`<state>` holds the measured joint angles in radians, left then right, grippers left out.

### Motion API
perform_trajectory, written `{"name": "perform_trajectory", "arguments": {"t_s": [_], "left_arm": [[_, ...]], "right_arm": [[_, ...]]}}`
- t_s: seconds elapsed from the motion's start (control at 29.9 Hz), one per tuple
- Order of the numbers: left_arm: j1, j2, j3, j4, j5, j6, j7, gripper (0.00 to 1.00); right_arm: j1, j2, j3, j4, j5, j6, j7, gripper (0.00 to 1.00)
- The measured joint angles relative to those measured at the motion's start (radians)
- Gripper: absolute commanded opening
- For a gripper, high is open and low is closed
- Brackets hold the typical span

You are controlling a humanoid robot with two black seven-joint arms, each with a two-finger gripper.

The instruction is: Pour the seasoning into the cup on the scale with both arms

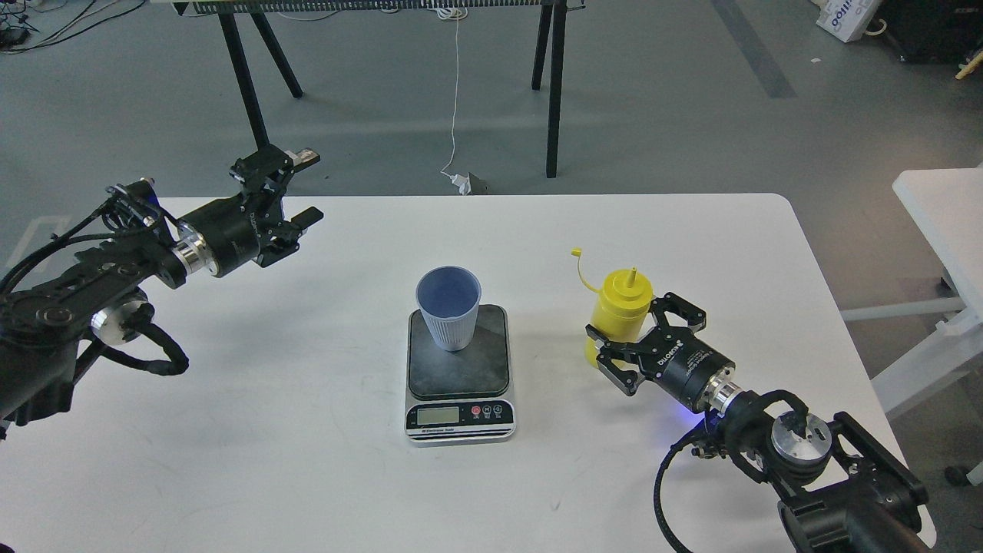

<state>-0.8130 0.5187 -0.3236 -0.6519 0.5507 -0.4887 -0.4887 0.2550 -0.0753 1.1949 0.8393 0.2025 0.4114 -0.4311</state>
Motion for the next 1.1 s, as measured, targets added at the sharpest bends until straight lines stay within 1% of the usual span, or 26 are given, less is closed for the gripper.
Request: {"name": "perform_trajectory", "arguments": {"t_s": [0.33, 0.67, 0.93, 0.97, 1.0, 1.04, 1.1], "left_arm": [[0.000, 0.001, 0.000, 0.000, 0.000, 0.000, 0.000, 0.99], [0.002, -0.002, 0.000, 0.000, 0.000, 0.000, 0.000, 0.99], [0.004, -0.001, 0.000, 0.000, 0.000, 0.000, 0.000, 0.99], [0.004, -0.001, 0.000, 0.000, 0.000, 0.000, 0.000, 1.00], [0.004, -0.001, 0.000, 0.000, 0.000, 0.000, 0.000, 0.99], [0.004, -0.001, 0.000, 0.000, 0.000, 0.000, 0.000, 0.99], [0.004, -0.002, -0.001, 0.000, 0.000, 0.000, 0.000, 0.99]], "right_arm": [[-0.041, -0.023, 0.000, 0.023, 0.002, 0.066, -0.005, 0.84], [-0.112, -0.055, 0.004, 0.105, 0.002, 0.072, -0.005, 0.84], [-0.185, -0.114, 0.010, 0.181, 0.004, 0.072, -0.005, 0.84], [-0.195, -0.122, 0.011, 0.192, 0.004, 0.072, -0.005, 0.85], [-0.205, -0.129, 0.012, 0.202, 0.004, 0.072, -0.005, 0.88], [-0.217, -0.138, 0.013, 0.214, 0.004, 0.072, -0.005, 0.95], [-0.241, -0.157, 0.015, 0.243, 0.004, 0.072, -0.004, 0.95]]}}
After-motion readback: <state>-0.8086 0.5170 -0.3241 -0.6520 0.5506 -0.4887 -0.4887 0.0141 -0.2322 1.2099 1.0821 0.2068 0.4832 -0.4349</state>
